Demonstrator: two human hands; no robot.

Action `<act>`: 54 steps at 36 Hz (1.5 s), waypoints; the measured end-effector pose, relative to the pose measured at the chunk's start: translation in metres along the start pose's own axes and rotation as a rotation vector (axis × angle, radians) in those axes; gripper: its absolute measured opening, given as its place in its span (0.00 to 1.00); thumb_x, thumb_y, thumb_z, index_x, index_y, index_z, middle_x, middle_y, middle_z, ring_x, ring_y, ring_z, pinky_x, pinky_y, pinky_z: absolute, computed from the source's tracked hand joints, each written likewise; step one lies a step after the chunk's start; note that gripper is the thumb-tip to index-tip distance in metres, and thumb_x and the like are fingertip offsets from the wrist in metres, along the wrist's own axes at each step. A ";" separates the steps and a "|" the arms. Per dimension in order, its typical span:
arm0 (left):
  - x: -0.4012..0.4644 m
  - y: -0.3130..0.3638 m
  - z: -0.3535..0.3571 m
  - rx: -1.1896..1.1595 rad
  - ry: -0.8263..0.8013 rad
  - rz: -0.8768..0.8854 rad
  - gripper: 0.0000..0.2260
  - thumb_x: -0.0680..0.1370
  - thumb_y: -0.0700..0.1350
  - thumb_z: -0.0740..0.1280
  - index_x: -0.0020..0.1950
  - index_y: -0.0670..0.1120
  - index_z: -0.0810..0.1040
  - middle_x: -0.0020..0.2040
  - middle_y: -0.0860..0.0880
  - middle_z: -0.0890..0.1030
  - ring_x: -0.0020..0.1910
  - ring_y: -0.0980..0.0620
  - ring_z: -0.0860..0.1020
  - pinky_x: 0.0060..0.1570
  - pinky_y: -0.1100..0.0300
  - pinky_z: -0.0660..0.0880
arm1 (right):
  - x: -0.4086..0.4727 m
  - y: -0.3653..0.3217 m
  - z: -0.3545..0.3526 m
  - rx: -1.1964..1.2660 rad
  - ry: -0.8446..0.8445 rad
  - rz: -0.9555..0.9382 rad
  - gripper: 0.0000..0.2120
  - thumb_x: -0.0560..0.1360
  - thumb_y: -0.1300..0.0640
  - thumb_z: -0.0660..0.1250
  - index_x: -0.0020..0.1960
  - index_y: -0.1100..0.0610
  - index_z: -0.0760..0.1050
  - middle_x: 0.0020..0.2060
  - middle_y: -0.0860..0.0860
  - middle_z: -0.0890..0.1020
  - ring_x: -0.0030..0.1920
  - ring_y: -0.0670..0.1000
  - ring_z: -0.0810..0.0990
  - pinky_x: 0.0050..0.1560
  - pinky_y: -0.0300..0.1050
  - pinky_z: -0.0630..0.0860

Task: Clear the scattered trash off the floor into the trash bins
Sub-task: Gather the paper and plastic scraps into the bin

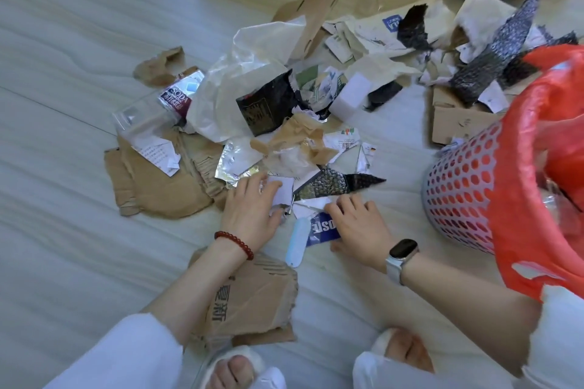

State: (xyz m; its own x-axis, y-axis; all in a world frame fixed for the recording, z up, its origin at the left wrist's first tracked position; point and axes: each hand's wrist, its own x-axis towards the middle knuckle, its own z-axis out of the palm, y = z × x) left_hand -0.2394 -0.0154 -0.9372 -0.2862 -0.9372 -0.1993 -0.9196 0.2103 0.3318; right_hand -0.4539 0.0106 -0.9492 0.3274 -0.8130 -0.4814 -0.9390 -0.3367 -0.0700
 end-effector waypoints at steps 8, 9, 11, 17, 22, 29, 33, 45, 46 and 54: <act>0.008 0.005 0.019 0.144 -0.090 0.070 0.25 0.60 0.49 0.79 0.55 0.51 0.79 0.63 0.44 0.76 0.59 0.39 0.75 0.51 0.44 0.73 | -0.006 -0.011 0.020 -0.028 0.324 -0.314 0.26 0.62 0.50 0.72 0.58 0.50 0.70 0.51 0.53 0.76 0.46 0.55 0.76 0.37 0.46 0.72; 0.007 0.003 0.020 0.131 -0.085 0.074 0.24 0.57 0.45 0.80 0.51 0.49 0.80 0.61 0.43 0.77 0.57 0.38 0.76 0.47 0.45 0.75 | -0.006 -0.012 0.021 -0.043 0.312 -0.326 0.28 0.62 0.48 0.71 0.61 0.49 0.69 0.53 0.53 0.76 0.46 0.55 0.76 0.37 0.46 0.72; 0.005 -0.001 0.023 0.053 -0.087 0.087 0.21 0.55 0.38 0.80 0.46 0.45 0.80 0.57 0.40 0.79 0.54 0.37 0.77 0.41 0.46 0.76 | -0.005 -0.014 0.027 -0.078 0.288 -0.336 0.30 0.62 0.46 0.72 0.63 0.47 0.68 0.52 0.53 0.76 0.47 0.55 0.76 0.35 0.47 0.72; -0.007 -0.007 0.026 -0.081 -0.042 0.043 0.19 0.57 0.30 0.74 0.46 0.40 0.79 0.50 0.38 0.77 0.48 0.35 0.75 0.45 0.47 0.78 | -0.001 -0.022 0.031 -0.077 0.312 -0.290 0.12 0.64 0.54 0.71 0.47 0.52 0.76 0.42 0.52 0.76 0.40 0.55 0.76 0.30 0.45 0.70; -0.014 0.001 0.016 -0.217 -0.015 -0.144 0.22 0.69 0.36 0.68 0.63 0.41 0.73 0.56 0.41 0.67 0.57 0.43 0.67 0.55 0.61 0.64 | 0.005 -0.021 0.029 -0.120 0.373 -0.403 0.07 0.68 0.61 0.55 0.38 0.56 0.72 0.44 0.52 0.79 0.42 0.55 0.77 0.34 0.45 0.71; -0.015 0.001 0.009 -0.255 -0.018 -0.280 0.14 0.70 0.41 0.68 0.55 0.41 0.76 0.57 0.44 0.65 0.52 0.45 0.72 0.46 0.60 0.68 | 0.007 -0.026 0.026 -0.298 0.409 -0.525 0.17 0.73 0.64 0.51 0.46 0.59 0.79 0.37 0.52 0.78 0.34 0.53 0.74 0.29 0.44 0.68; -0.013 -0.001 0.009 -0.259 0.023 -0.255 0.11 0.69 0.39 0.68 0.49 0.39 0.73 0.54 0.43 0.70 0.50 0.44 0.72 0.46 0.59 0.67 | 0.004 -0.033 0.022 -0.279 0.412 -0.533 0.16 0.70 0.65 0.53 0.35 0.57 0.78 0.32 0.51 0.77 0.30 0.52 0.73 0.26 0.42 0.63; -0.017 -0.006 0.009 -0.325 0.033 -0.336 0.11 0.68 0.43 0.65 0.49 0.42 0.75 0.49 0.45 0.71 0.50 0.45 0.71 0.45 0.58 0.66 | -0.021 -0.011 0.004 0.206 0.213 -0.048 0.20 0.73 0.58 0.57 0.63 0.63 0.72 0.38 0.56 0.76 0.35 0.58 0.76 0.33 0.44 0.64; -0.017 -0.005 0.009 -0.330 0.033 -0.336 0.11 0.68 0.44 0.65 0.49 0.42 0.75 0.49 0.45 0.71 0.50 0.45 0.71 0.45 0.58 0.66 | -0.026 -0.009 0.011 0.206 0.162 -0.019 0.23 0.74 0.53 0.54 0.64 0.63 0.71 0.38 0.55 0.76 0.36 0.57 0.76 0.32 0.44 0.65; -0.018 0.004 0.007 -0.348 -0.013 -0.327 0.19 0.66 0.48 0.58 0.52 0.42 0.76 0.52 0.44 0.72 0.54 0.44 0.70 0.48 0.55 0.68 | -0.022 -0.004 0.019 0.267 -0.036 0.056 0.26 0.74 0.48 0.65 0.67 0.57 0.63 0.57 0.54 0.71 0.57 0.56 0.69 0.53 0.47 0.66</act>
State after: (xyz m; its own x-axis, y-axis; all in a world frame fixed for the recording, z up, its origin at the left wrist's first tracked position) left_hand -0.2395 0.0044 -0.9392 -0.0026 -0.9348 -0.3551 -0.8177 -0.2024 0.5388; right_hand -0.4594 0.0391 -0.9548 0.2747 -0.8076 -0.5218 -0.9516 -0.1505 -0.2680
